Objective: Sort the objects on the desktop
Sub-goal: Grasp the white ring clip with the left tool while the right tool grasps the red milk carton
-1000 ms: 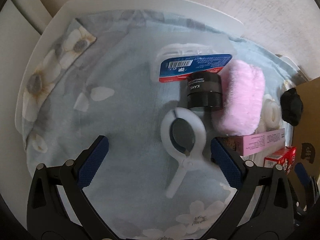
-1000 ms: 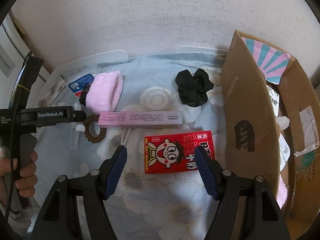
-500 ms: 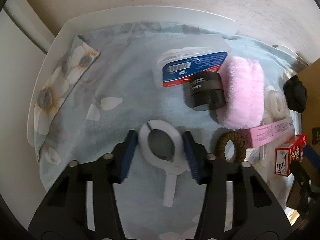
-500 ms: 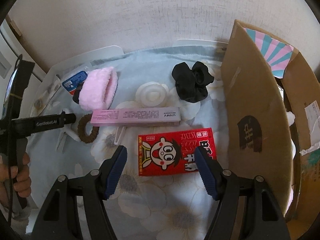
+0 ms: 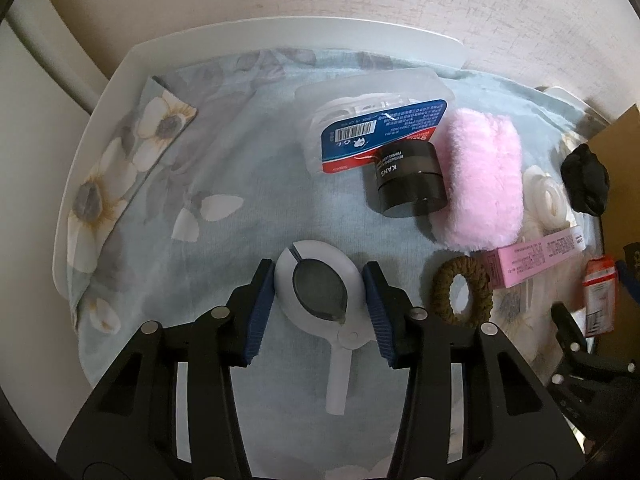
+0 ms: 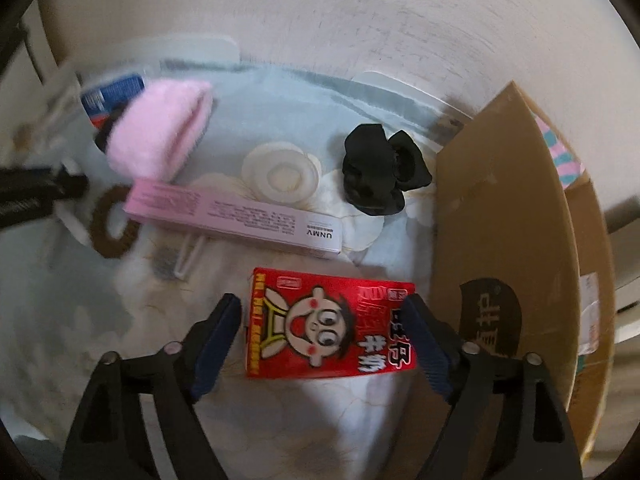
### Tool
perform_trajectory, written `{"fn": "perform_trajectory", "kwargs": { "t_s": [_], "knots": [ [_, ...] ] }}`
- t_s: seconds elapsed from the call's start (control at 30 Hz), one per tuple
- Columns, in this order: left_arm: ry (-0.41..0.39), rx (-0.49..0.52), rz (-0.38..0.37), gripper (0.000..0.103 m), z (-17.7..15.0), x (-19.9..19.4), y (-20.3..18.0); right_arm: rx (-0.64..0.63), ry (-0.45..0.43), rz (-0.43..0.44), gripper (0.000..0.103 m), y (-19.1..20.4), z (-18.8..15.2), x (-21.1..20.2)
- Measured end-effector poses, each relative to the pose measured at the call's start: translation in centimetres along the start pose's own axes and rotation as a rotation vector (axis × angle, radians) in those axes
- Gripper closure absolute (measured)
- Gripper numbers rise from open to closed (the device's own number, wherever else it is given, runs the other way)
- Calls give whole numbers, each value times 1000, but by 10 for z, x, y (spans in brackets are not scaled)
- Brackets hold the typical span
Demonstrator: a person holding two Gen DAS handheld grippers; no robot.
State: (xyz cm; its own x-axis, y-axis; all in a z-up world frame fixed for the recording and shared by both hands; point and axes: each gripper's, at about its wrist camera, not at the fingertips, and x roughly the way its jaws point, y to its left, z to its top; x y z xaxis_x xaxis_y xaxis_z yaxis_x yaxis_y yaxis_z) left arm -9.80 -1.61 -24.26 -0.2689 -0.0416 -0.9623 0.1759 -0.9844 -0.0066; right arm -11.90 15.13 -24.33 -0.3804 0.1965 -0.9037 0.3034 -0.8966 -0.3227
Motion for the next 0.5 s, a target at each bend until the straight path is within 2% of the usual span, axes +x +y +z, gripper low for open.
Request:
{"fn": "perform_trajectory", "kwargs": {
  "t_s": [0.03, 0.07, 0.3, 0.5],
  "knots": [
    [0, 0, -6, 62, -2, -1, 1, -25, -14, -42, 14, 5, -1, 1],
    [1, -4, -15, 62, -5, -3, 3, -33, -23, -43, 14, 6, -1, 1],
    [-7, -23, -46, 62, -21, -12, 17, 24, 0, -16, 13, 4, -2, 0],
    [-24, -17, -59, 62, -29, -23, 18, 21, -30, -16, 13, 21, -15, -10]
  ]
}}
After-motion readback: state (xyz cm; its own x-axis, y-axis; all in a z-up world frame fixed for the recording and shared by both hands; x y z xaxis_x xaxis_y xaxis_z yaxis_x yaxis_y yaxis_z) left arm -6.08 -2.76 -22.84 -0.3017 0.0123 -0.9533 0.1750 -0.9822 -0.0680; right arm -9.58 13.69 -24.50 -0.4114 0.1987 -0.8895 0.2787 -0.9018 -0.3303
